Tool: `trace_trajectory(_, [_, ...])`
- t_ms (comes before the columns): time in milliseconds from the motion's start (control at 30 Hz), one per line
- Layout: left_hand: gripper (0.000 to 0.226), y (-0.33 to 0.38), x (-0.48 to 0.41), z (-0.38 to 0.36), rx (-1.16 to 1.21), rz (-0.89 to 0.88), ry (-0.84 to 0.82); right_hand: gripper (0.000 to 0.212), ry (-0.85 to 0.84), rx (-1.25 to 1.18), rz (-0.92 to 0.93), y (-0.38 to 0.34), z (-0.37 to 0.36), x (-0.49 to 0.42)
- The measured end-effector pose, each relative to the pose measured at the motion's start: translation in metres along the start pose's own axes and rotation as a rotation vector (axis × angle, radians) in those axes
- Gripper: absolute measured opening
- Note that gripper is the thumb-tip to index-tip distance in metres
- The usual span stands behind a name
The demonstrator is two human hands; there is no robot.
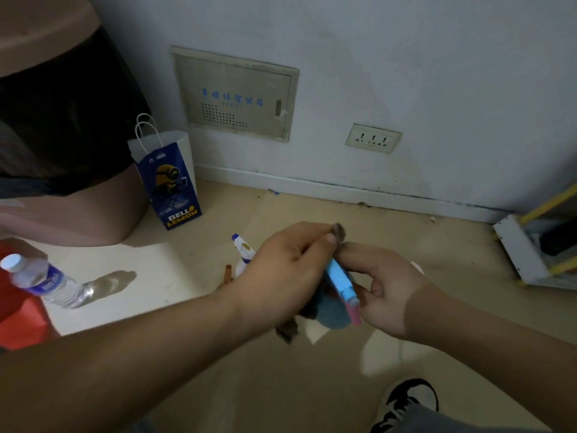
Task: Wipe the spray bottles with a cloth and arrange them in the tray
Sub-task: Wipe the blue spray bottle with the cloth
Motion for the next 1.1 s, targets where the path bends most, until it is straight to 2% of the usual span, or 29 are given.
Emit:
trace_trajectory(67, [0.025, 0.011, 0.008, -0.005, -0.058, -0.164, 0.028, 0.035, 0.006, -0.020, -0.041, 0.006, 0.003, -0.001])
trace_trajectory(100, [0.025, 0.011, 0.008, -0.005, -0.060, -0.180, 0.026, 0.036, 0.011, -0.019, -0.039, 0.007, 0.004, -0.002])
trace_trajectory(133, [0.026, 0.005, 0.005, -0.004, -0.045, -0.134, -0.003, 0.037, 0.010, -0.012, -0.028, 0.007, 0.003, -0.001])
trace_trajectory(200, [0.031, -0.013, -0.007, 0.003, 0.003, 0.090, -0.052, 0.039, -0.018, -0.009, -0.003, 0.006, -0.001, 0.001])
trace_trajectory(300, [0.033, -0.037, -0.016, 0.023, 0.005, 0.406, 0.052, 0.034, 0.030, -0.118, -0.047, 0.011, 0.002, 0.001])
trace_trajectory(400, [0.031, -0.040, -0.018, 0.036, -0.028, 0.484, 0.158, 0.030, 0.078, -0.118, -0.098, 0.020, 0.006, -0.001])
trace_trajectory(467, [0.029, -0.028, -0.019, 0.039, -0.028, 0.433, 0.204, 0.026, 0.055, -0.052, -0.134, 0.028, 0.002, 0.000])
trace_trajectory(533, [0.034, -0.005, -0.017, 0.038, -0.030, 0.295, 0.200, 0.021, 0.018, -0.017, -0.176, 0.033, -0.002, 0.000])
trace_trajectory(600, [0.038, 0.019, -0.010, 0.028, -0.030, 0.102, 0.118, 0.021, -0.006, -0.024, -0.220, 0.034, -0.004, 0.001])
trace_trajectory(667, [0.025, 0.032, -0.002, 0.015, -0.037, -0.045, 0.034, 0.023, -0.019, -0.056, -0.276, 0.033, -0.003, 0.001])
trace_trajectory(700, [0.015, 0.029, 0.000, 0.010, -0.055, -0.066, -0.004, 0.023, -0.028, -0.065, -0.289, 0.031, -0.004, 0.002])
trace_trajectory(833, [0.018, -0.008, -0.009, 0.002, -0.185, 0.063, -0.072, 0.012, -0.039, 0.007, -0.223, 0.012, -0.004, 0.003])
trace_trajectory(867, [0.024, -0.011, -0.009, 0.000, -0.229, 0.050, -0.068, 0.014, -0.041, 0.006, -0.216, 0.007, -0.002, 0.003])
trace_trajectory(933, [0.033, -0.006, -0.001, -0.005, -0.337, -0.085, -0.017, 0.022, -0.056, 0.010, -0.226, 0.008, -0.002, 0.002])
trace_trajectory(1033, [0.035, 0.024, 0.023, -0.017, -0.388, -0.466, -0.030, 0.015, -0.058, -0.082, -0.316, 0.016, -0.002, 0.002])
trace_trajectory(1067, [0.038, 0.023, 0.021, -0.019, -0.350, -0.485, -0.066, 0.013, -0.056, -0.082, -0.319, 0.019, -0.003, 0.002])
trace_trajectory(1100, [0.039, 0.018, 0.012, -0.015, -0.308, -0.417, -0.080, 0.019, -0.054, -0.067, -0.302, 0.018, -0.003, 0.001])
Point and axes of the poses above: each hand's wrist, its own x-axis away from the middle knuckle, its own z-axis out of the back of the hand, y = z × x, the point moved 7 cm from there along -x, towards the middle knuckle, and after that the axes turned 11 degrees about y, right-handed, at the moved point
